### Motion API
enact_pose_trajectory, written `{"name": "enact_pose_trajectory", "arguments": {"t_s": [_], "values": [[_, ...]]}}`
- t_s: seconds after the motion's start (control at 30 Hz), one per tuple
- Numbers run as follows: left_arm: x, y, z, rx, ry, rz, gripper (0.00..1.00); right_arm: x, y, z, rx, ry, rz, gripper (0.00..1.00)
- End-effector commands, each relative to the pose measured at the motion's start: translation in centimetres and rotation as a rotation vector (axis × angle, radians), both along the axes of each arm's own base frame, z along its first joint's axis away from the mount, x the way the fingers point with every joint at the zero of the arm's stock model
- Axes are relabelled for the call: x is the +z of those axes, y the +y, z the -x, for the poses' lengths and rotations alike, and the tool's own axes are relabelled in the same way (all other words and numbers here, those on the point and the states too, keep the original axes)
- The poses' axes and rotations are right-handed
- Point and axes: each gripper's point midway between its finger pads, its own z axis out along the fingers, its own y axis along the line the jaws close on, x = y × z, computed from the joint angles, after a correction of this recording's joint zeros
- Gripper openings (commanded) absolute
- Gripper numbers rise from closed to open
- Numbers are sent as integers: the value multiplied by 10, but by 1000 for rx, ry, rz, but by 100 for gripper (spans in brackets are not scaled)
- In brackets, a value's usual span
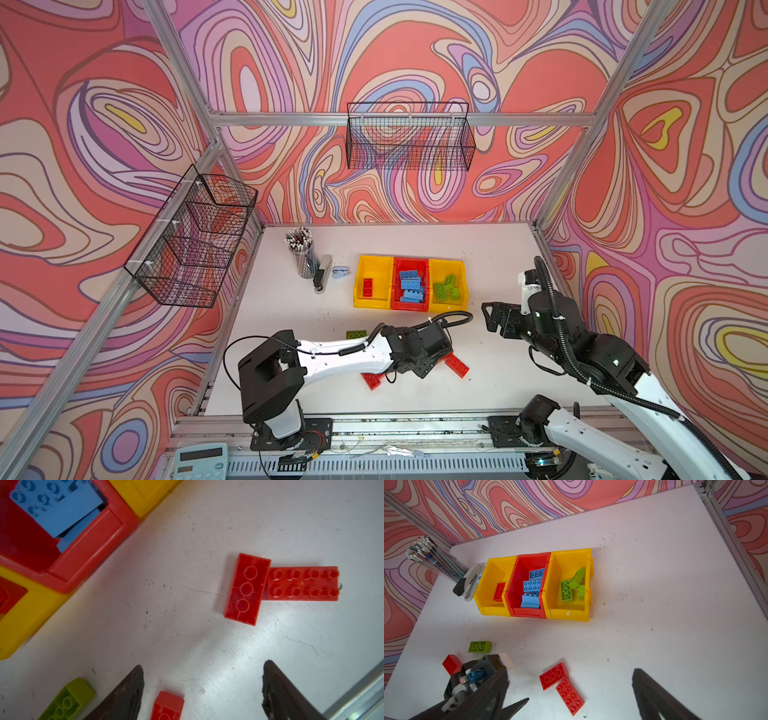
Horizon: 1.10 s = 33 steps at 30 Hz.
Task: Sort the legos into containers by color
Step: 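Move the left gripper back down to the red bricks on the table, then close the left gripper on a red brick and lift it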
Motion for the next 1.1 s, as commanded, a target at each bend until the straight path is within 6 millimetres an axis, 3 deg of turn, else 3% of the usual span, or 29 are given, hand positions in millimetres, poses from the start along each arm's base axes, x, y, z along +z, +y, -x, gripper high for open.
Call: {"name": "enact_pose_trajectory", "arguments": {"t_s": [0.0, 0.27, 0.7, 0.8, 1.07], "values": [[-17, -12, 0, -51, -1, -11, 77, -5, -8, 11, -33, 25, -33, 98], [-35, -29, -8, -84, -25, -23, 77, -3, -13, 14, -46, 24, -31, 98], [-54, -46, -28, -69, -14, -41, 74, -16, -15, 12, -54, 47, 0, 98], [-57, -50, -34, -67, 25, 1, 67, -18, -15, 12, -55, 48, 6, 98], [-68, -47, -44, -41, 121, 33, 28, -18, -20, 13, -68, 45, 27, 98]]}}
